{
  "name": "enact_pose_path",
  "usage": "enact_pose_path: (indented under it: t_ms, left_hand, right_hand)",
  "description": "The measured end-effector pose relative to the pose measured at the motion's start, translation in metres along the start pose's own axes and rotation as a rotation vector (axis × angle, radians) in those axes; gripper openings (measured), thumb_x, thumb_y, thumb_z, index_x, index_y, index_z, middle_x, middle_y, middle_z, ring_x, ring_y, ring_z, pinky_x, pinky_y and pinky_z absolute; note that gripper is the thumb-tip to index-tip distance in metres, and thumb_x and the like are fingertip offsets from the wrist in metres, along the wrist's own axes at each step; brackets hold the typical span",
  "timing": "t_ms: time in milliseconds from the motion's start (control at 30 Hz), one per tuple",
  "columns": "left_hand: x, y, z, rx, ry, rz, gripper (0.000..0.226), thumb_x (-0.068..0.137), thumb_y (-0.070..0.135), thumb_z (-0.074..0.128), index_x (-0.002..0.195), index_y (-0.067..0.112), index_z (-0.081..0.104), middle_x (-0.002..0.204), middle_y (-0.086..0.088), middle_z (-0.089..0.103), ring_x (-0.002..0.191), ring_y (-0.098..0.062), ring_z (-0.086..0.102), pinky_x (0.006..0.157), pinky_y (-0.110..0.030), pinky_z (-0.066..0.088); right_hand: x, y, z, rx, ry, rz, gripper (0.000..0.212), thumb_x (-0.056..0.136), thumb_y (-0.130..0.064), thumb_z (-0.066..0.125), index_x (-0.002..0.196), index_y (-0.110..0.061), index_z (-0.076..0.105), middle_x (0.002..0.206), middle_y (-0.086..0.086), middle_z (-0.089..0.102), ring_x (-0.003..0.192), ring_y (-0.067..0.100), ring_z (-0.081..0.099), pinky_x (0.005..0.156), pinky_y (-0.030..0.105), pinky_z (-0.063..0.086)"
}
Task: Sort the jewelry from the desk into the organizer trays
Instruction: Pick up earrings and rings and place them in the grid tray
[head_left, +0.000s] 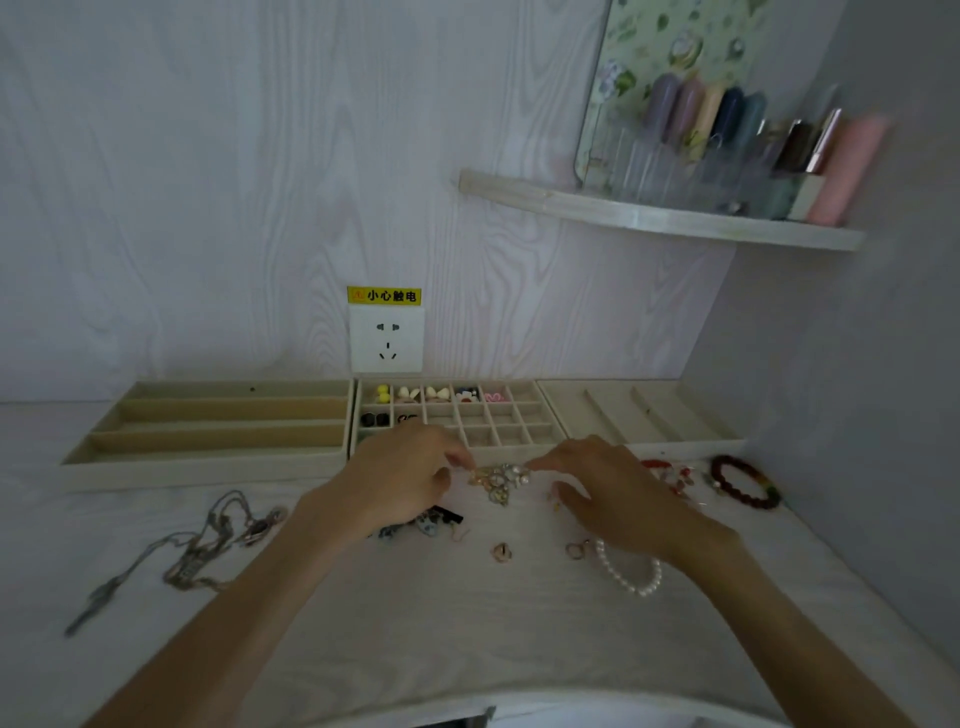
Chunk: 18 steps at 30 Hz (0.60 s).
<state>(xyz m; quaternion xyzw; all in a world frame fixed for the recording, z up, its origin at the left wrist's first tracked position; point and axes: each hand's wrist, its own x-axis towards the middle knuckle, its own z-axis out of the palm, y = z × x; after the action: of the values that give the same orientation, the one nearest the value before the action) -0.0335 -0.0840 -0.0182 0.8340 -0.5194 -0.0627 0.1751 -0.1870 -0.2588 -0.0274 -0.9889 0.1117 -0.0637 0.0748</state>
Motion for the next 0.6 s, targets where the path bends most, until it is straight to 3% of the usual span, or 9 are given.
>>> enact_pose_path:
  t_ms: [133, 233, 300, 433, 600]
  left_hand:
    - [0.009, 0.001, 0.009, 0.067, 0.033, -0.002, 0.038, 0.093, 0.014, 0.049, 0.122, 0.035, 0.06, 0.127, 0.01, 0.059, 0.119, -0.013, 0.05, 0.093, -0.032, 0.046]
    - [0.016, 0.003, 0.018, 0.092, 0.012, 0.013, 0.041, 0.092, 0.013, 0.048, 0.123, 0.039, 0.058, 0.124, 0.006, 0.06, 0.115, -0.016, 0.049, 0.087, -0.032, 0.045]
    - [0.019, 0.005, 0.022, 0.117, 0.003, 0.029, 0.041, 0.092, 0.015, 0.047, 0.124, 0.041, 0.057, 0.122, 0.005, 0.06, 0.113, -0.017, 0.05, 0.085, -0.032, 0.045]
    - [0.019, 0.008, 0.025, 0.162, -0.025, 0.084, 0.041, 0.094, 0.016, 0.044, 0.125, 0.039, 0.057, 0.127, 0.006, 0.058, 0.121, -0.017, 0.045, 0.097, -0.035, 0.042]
    - [0.014, 0.008, 0.02, 0.096, -0.032, 0.082, 0.032, 0.095, 0.02, 0.045, 0.112, 0.038, 0.065, 0.121, 0.007, 0.06, 0.114, -0.015, 0.05, 0.095, -0.034, 0.043]
  right_hand:
    - [0.017, -0.004, 0.011, 0.071, 0.178, 0.072, 0.027, 0.092, -0.02, 0.053, 0.115, -0.029, 0.062, 0.11, -0.005, 0.06, 0.106, 0.015, 0.05, 0.086, 0.027, 0.033]
    - [0.027, -0.005, 0.015, 0.079, 0.212, 0.142, 0.021, 0.088, -0.028, 0.059, 0.107, -0.03, 0.067, 0.102, -0.008, 0.063, 0.101, 0.013, 0.052, 0.084, 0.027, 0.035]
    - [0.03, -0.006, 0.016, 0.074, 0.212, 0.173, 0.02, 0.088, -0.029, 0.059, 0.104, -0.03, 0.069, 0.101, -0.008, 0.066, 0.101, 0.014, 0.053, 0.088, 0.029, 0.038]
    - [0.03, -0.007, 0.014, 0.08, 0.163, 0.186, 0.016, 0.085, -0.028, 0.062, 0.094, -0.035, 0.073, 0.098, -0.008, 0.069, 0.097, 0.014, 0.057, 0.085, 0.028, 0.041]
    - [0.023, 0.002, 0.011, 0.194, 0.089, 0.214, 0.011, 0.08, -0.026, 0.069, 0.087, -0.032, 0.075, 0.086, -0.01, 0.069, 0.073, -0.001, 0.053, 0.06, 0.012, 0.034]
